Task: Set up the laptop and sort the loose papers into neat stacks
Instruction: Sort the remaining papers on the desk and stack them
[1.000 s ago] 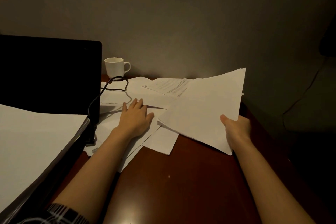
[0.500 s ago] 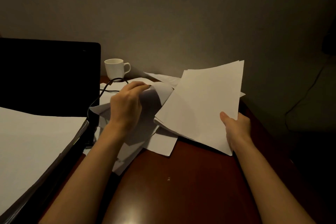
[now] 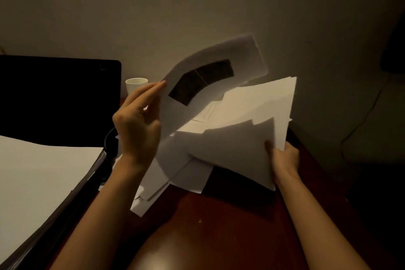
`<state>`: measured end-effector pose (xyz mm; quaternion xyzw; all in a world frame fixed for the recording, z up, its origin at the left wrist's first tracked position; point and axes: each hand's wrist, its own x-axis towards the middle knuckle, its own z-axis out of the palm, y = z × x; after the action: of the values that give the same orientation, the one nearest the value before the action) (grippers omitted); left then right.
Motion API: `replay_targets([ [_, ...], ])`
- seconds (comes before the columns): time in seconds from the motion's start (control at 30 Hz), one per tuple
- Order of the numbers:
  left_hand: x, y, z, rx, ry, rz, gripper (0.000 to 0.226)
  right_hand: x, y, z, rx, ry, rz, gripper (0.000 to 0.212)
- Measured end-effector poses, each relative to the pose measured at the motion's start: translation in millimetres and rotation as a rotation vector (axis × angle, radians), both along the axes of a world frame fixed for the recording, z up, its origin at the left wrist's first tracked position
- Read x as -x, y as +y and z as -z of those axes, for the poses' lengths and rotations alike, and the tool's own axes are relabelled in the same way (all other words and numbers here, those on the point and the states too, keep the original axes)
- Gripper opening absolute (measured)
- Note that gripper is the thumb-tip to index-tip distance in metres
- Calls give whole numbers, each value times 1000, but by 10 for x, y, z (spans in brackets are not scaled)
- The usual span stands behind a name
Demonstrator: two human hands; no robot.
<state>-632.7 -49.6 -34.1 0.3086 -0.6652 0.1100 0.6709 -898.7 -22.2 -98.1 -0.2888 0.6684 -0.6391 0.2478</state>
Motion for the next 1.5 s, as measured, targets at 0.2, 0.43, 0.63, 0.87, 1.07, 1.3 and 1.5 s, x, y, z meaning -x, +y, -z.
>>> replay_targets([
  [0.2, 140, 69, -25, -648, 483, 325, 32, -115, 20, -53, 48, -78, -166, 31],
  [0.43, 180, -87, 228, -1069, 597, 345, 38, -114, 42, -141, -71, -220, -296, 24],
  [0.63, 173, -185, 370, -1095, 492, 318, 76, -110, 65, -87, -4, -141, -357, 28],
  [0.87, 169, -135, 387, -1188, 415, 697, 33, -112, 67, -168, -119, -174, -398, 26],
  [1.07, 216, -126, 385, -901, 294, 478, 44, -145, 152, -259, -2, -256, -593, 37],
  [1.3, 325, 23, 249, -592, 341, 455, 33, -248, 220, -434, 343, 296, -326, 13],
  [1.5, 353, 31, 207, -511, 274, 397, 49, -275, 157, -383, 420, 242, -213, 16],
])
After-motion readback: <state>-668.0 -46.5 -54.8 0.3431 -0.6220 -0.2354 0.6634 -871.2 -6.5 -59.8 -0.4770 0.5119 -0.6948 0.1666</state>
